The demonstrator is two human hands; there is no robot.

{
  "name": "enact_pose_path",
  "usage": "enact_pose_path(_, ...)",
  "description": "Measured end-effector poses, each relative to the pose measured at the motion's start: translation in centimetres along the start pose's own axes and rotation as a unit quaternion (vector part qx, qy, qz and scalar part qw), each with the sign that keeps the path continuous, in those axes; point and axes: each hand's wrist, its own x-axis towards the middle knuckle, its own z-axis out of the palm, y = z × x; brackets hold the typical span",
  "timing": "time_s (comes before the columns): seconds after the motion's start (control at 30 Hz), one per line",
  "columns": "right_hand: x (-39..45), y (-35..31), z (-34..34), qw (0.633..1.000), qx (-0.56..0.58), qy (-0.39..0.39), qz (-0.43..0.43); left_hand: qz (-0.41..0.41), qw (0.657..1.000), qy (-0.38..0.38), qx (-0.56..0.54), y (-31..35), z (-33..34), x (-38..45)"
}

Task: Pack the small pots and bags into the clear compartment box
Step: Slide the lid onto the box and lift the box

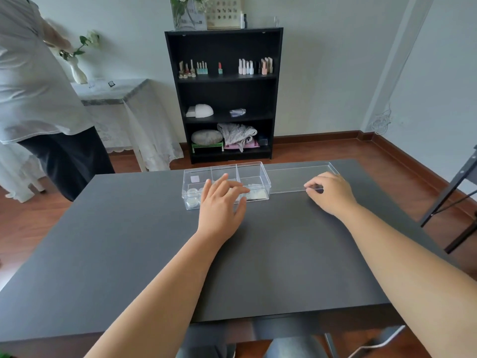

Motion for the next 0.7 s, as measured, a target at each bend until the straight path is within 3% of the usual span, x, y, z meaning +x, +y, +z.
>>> enact_pose_path(0.4,-6.1,0.5,-3.7,0.996,-0.038,0.074,-0.028,0.075,0.996,-0.057,0.002,4.6,2.2,1.0)
enact_pose_path(0.53,-8.6,0.1,-5.6,0.993,0.007,0.107,-0.054,0.059,0.995,-0.080,-0.026,5.7,2.4,1.5)
enact_pose_path(0.7,-9.9,-0.9,-7.0,0.982,0.084,0.145,-0.089,0.094,0.988,-0.037,-0.119,6.6,1.2,2.4)
